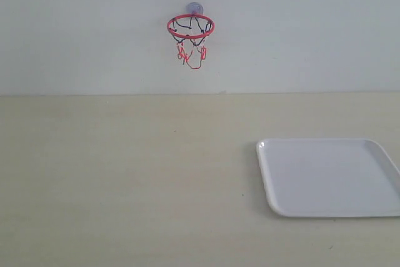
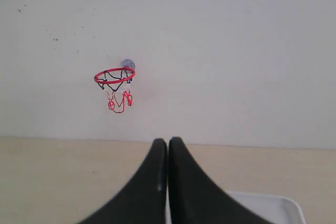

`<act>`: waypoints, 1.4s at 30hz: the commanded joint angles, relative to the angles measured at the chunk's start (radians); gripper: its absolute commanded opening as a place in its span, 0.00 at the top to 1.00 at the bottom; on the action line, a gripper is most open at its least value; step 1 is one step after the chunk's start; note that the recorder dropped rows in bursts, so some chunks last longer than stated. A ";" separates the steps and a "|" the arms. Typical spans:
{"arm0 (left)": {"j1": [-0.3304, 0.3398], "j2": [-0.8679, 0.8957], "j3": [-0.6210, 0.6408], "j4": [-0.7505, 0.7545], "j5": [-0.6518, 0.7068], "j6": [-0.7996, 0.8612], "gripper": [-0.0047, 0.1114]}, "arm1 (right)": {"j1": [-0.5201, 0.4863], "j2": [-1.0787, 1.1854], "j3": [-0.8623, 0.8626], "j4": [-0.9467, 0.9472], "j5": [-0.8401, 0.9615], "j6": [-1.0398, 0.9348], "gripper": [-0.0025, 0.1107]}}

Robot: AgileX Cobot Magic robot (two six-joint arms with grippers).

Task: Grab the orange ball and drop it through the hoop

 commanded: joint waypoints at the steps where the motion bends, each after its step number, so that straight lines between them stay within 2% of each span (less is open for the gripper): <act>1: 0.000 -0.003 0.004 0.003 -0.006 0.000 0.92 | -0.002 -0.005 0.005 -0.141 0.097 0.094 0.98; 7: 0.000 -0.003 0.004 0.003 -0.006 0.000 0.92 | -0.002 -0.005 0.005 -0.231 0.170 0.219 0.98; 15: 0.000 -0.003 0.004 0.003 -0.006 0.000 0.92 | -0.002 -0.005 0.041 -0.231 0.275 0.110 0.98; 18: 0.000 -0.003 0.004 0.003 -0.006 0.000 0.92 | -0.002 -0.005 0.084 -0.219 0.233 0.110 0.98; 20: 0.000 -0.003 0.004 0.003 -0.006 0.000 0.92 | -0.002 -0.005 0.084 -0.213 0.291 0.119 0.98; 28: 0.000 -0.003 0.004 0.003 -0.006 0.000 0.92 | -0.006 -0.005 0.084 -0.213 0.300 0.147 0.98; 35: 0.000 -0.003 0.004 0.003 -0.006 0.000 0.92 | -0.249 -0.005 0.084 -0.209 0.304 0.229 0.98; 42: 0.000 -0.003 0.004 0.003 -0.006 0.000 0.92 | -0.258 -0.005 0.084 -0.209 0.306 0.234 0.98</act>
